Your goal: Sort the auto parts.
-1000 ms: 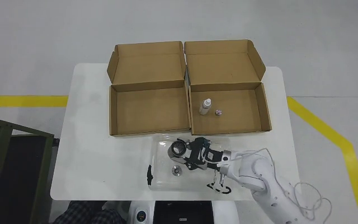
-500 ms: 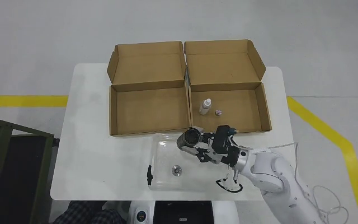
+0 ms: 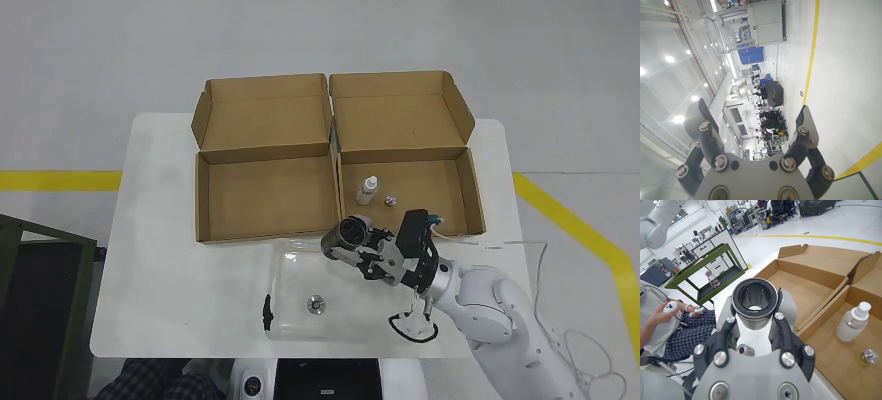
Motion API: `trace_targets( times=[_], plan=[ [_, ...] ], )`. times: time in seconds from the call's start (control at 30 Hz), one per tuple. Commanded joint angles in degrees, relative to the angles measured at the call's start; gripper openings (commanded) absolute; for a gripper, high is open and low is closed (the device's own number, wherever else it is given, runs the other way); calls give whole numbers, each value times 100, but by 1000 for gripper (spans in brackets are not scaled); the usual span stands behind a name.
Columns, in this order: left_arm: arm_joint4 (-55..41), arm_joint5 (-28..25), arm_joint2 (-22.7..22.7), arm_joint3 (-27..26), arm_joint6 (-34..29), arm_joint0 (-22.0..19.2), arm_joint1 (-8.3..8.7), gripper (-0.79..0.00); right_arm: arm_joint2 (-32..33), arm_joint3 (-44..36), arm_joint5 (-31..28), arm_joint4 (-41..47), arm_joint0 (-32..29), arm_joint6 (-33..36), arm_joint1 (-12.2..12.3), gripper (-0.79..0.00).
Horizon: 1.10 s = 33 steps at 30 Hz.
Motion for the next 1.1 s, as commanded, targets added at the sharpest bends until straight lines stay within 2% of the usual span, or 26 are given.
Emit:
trace_targets(
  times=[0.0, 0.9, 1.07],
  plan=[
    [0, 0, 0, 0, 0, 0, 0, 0, -3, 9, 9, 37, 3, 5, -1, -785],
    [0, 0, 0, 0, 0, 0, 0, 0, -32, 6, 44, 10, 3, -22, -7, -785],
    [0, 0, 0, 0, 0, 0, 0, 0, -238, 163, 157, -292, 227, -97, -52, -785]
  ],
)
